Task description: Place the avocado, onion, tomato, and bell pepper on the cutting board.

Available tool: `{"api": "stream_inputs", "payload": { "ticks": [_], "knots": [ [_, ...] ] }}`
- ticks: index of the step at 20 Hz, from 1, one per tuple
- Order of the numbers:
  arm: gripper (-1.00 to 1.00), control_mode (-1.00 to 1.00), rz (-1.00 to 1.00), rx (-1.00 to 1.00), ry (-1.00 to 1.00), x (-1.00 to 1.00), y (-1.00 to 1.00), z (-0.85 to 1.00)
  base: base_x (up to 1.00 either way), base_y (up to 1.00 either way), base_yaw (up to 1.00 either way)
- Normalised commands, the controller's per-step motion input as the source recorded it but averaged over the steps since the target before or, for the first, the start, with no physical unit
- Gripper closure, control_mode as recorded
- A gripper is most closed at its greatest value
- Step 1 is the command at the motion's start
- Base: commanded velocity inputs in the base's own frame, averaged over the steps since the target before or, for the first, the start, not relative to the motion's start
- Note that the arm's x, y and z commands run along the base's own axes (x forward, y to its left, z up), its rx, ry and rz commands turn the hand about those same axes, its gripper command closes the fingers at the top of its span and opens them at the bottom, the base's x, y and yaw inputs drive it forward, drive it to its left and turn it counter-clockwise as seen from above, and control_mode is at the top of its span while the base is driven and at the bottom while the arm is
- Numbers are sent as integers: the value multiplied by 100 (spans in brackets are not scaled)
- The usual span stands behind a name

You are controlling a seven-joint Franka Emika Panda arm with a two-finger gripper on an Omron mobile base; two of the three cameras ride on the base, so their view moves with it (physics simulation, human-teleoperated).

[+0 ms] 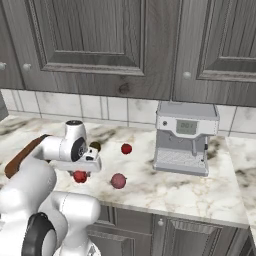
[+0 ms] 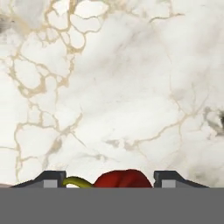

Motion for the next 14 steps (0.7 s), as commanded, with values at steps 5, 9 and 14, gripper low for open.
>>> {"api": "stream_inputs", "payload": {
  "ticks": [5, 9, 14],
  "knots": [
    [100, -100, 4, 0, -15, 0, 20, 70, 0, 0, 0],
    [100, -100, 6, 0, -21, 0, 45, 53, 0, 0, 0],
    [100, -100, 7, 0, -26, 0, 84, 13, 0, 0, 0]
  ]
}}
